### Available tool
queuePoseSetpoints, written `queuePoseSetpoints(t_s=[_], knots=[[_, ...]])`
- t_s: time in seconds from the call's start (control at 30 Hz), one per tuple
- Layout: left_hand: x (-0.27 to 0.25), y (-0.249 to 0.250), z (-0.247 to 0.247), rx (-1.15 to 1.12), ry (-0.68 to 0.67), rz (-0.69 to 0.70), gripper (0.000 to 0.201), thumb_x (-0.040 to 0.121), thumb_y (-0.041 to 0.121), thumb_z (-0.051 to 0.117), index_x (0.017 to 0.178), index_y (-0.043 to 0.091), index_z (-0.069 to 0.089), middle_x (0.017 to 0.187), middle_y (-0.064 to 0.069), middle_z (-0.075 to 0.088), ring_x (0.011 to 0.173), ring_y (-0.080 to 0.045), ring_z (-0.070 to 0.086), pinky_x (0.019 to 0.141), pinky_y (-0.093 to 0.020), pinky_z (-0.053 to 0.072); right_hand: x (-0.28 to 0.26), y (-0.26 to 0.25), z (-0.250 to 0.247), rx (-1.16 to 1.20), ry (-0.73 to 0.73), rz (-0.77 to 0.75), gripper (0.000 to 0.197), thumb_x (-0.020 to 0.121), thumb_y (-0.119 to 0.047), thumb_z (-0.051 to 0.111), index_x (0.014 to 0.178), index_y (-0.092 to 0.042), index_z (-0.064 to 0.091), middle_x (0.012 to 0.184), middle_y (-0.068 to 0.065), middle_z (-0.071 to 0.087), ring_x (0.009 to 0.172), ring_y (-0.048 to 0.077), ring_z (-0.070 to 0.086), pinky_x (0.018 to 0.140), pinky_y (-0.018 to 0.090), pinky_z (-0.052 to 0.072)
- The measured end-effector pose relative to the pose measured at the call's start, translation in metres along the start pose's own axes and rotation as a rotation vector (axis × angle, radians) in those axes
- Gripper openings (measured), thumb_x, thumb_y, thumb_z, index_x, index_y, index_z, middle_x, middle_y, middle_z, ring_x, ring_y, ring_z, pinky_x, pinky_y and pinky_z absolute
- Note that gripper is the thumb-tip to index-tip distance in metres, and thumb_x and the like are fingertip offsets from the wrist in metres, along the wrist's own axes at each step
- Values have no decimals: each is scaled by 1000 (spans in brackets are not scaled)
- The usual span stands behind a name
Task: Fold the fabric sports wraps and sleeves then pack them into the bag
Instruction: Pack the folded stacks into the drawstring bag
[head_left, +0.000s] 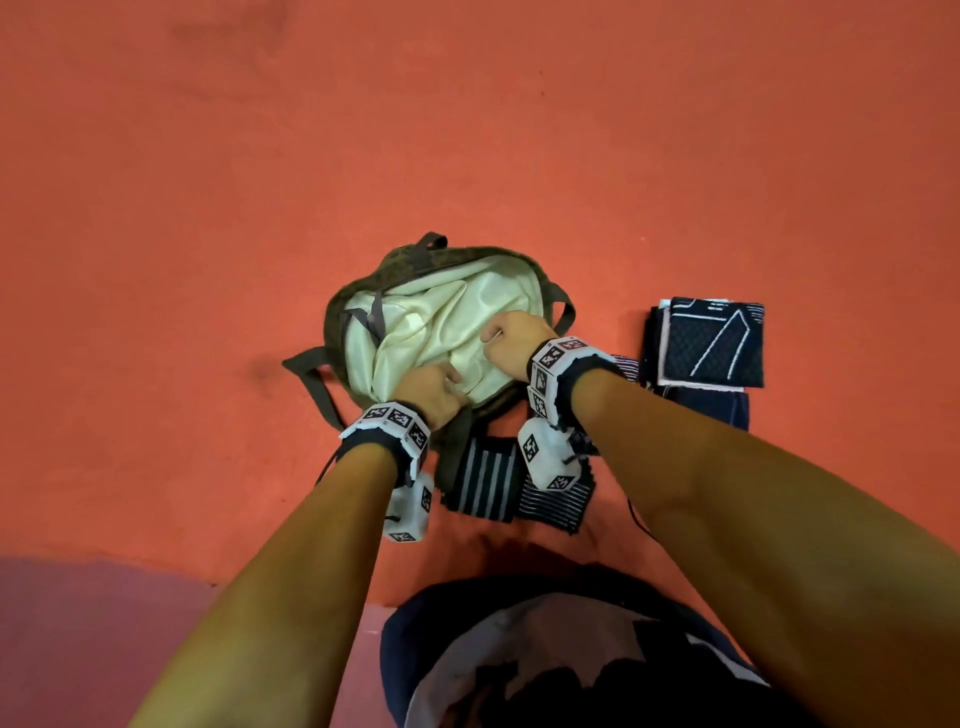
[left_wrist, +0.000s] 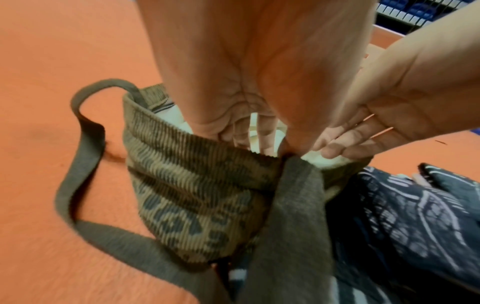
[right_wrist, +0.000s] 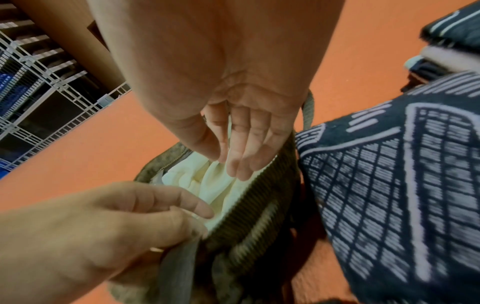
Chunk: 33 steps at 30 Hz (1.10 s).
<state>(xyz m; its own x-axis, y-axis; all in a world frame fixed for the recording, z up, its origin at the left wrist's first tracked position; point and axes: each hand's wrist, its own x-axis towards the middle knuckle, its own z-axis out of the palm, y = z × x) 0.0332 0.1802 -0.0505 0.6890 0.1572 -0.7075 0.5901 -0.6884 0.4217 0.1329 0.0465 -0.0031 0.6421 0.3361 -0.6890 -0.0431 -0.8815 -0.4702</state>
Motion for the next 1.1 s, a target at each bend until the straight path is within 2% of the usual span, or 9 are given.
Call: queuePoseSetpoints(t_s=[0.07, 0.2, 0.33, 0.47, 0.57, 0.67, 0.8, 0.9, 1.1], knots=[[-11, 2, 1, 2, 54, 45, 26, 93, 21, 58, 117, 14, 64, 98, -2, 62, 88, -17, 54, 72, -19, 35, -17, 2, 5, 12, 29, 1, 25, 93, -15, 51, 109, -19, 69, 107, 2, 62, 90, 22, 60, 75, 27, 49], [-33, 6, 6, -3, 145, 112, 25, 90, 23, 62, 113, 14, 66, 106, -4, 64, 94, -22, 60, 81, -26, 45, -48, 13, 21, 21, 63, 10, 25, 91, -13, 52, 107, -16, 70, 109, 4, 65, 96, 25, 62, 83, 30, 54], [-53, 14, 14, -63, 183, 159, 13, 81, 10, 62, 90, 17, 66, 83, 2, 61, 76, -16, 58, 75, -24, 47, -69, 25, 39, 11, 99, 40, 21, 91, -14, 51, 101, -12, 70, 108, 9, 69, 95, 28, 65, 79, 35, 56], [-66, 10, 31, -171, 24, 136, 14, 74, 10, 56, 79, 20, 64, 61, 6, 58, 55, -11, 52, 61, -21, 39, -82, 39, 56, -88, -9, 87, 21, 91, -18, 58, 104, -4, 67, 106, 10, 69, 96, 28, 64, 77, 30, 52], [-70, -1, 43, -33, -26, 91, 13, 82, 12, 65, 94, 15, 64, 84, -2, 67, 78, -19, 62, 70, -22, 43, -89, 51, 70, -183, -43, 93, 19, 96, -22, 56, 106, -7, 59, 103, 11, 61, 96, 27, 59, 73, 28, 41], [-64, -21, 56, 41, 24, 19, 29, 83, 25, 73, 104, 15, 56, 105, -9, 63, 95, -25, 58, 78, -27, 41, -87, 62, 85, -188, -16, 169, 33, 94, -24, 59, 119, -3, 60, 117, 16, 63, 105, 31, 63, 74, 30, 44], [-61, -37, 68, 27, 8, -49, 57, 86, 36, 73, 127, 7, 47, 121, -13, 60, 111, -31, 58, 88, -33, 44, -84, 73, 102, -162, -76, 189, 31, 93, -31, 60, 110, -5, 62, 114, 13, 65, 91, 27, 59, 73, 29, 45], [-59, -40, 75, -6, -27, -83, 66, 89, 42, 67, 137, 4, 41, 128, -16, 60, 116, -33, 59, 89, -32, 45, -82, 76, 112, -129, -78, 202, 41, 96, -32, 58, 123, -2, 59, 120, 14, 63, 106, 30, 62, 80, 30, 47], [-54, -46, 85, -102, -24, -142, 65, 93, 45, 60, 141, 7, 40, 137, -16, 57, 122, -33, 56, 87, -26, 39, -72, 69, 122, -56, -59, 234, 33, 96, -26, 55, 120, -4, 62, 122, 15, 64, 112, 32, 61, 89, 32, 49]])
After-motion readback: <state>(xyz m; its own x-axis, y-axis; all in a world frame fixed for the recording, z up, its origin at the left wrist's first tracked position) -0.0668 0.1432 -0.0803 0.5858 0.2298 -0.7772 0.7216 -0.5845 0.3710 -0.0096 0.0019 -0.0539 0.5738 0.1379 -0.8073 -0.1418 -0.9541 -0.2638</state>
